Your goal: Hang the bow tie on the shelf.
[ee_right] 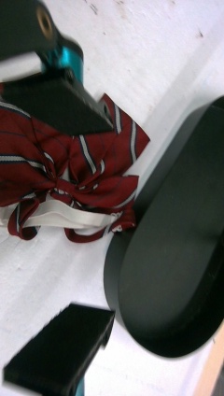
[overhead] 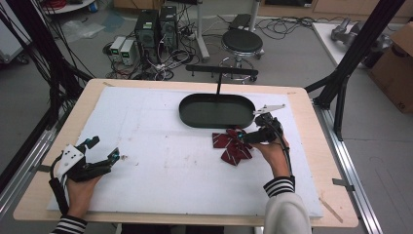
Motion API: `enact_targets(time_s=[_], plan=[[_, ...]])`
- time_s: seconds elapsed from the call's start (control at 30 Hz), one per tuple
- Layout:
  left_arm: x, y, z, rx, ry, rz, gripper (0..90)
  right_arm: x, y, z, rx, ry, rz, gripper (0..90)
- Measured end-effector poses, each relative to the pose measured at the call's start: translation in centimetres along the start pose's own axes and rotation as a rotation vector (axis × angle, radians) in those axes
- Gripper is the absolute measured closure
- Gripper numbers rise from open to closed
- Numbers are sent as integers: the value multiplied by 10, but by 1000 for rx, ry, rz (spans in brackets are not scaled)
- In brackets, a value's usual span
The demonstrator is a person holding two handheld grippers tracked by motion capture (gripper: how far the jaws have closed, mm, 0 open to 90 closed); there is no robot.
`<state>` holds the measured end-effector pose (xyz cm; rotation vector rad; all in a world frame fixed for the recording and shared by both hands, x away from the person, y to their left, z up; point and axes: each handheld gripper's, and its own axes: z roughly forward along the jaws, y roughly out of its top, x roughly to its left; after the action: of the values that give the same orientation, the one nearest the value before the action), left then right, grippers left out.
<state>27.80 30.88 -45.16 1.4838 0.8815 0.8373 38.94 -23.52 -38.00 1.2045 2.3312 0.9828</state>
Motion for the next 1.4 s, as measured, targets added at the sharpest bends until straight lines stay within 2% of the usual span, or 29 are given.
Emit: enact_targets(time_s=[0.03,0.1,0.17,0.3,0.43,0.47,0.53,0.63,0.67,0.7,0.9,1.03,1.07,1.13,1.2,1.4], plan=[[0,0,0,-1,1,2,147,0,0,0,0,0,0,146],[0,0,0,0,0,3,147,-1,0,6,41,8,-15,160],[0,0,0,-2,1,2,147,-1,0,9,49,7,-17,177],[0,0,0,-2,1,-2,147,-3,-1,14,81,19,14,194],[1,0,0,-4,2,-7,147,-4,-3,18,118,31,15,240],[1,0,0,-4,2,-8,147,-4,-3,21,141,32,13,264],[1,0,0,-4,2,-8,147,-5,-4,23,155,34,14,316],[1,0,0,-3,2,-6,147,-6,-4,26,165,32,25,347],[0,0,0,-4,2,-7,147,-6,-4,28,179,38,29,402],[0,0,0,-4,2,-7,147,-6,-4,29,188,42,29,415],[0,0,0,-3,2,-6,147,-6,-2,33,238,31,14,489],[1,0,0,-4,3,-7,147,-6,1,34,240,29,12,534],[1,0,0,-4,3,-6,147,-5,3,35,270,22,15,537],[1,0,0,-4,3,-5,147,-4,4,36,282,10,5,548],[1,0,0,-5,2,-8,147,-3,6,37,285,9,15,571],[1,0,0,-4,2,-8,147,-2,7,43,339,-25,-12,616]])
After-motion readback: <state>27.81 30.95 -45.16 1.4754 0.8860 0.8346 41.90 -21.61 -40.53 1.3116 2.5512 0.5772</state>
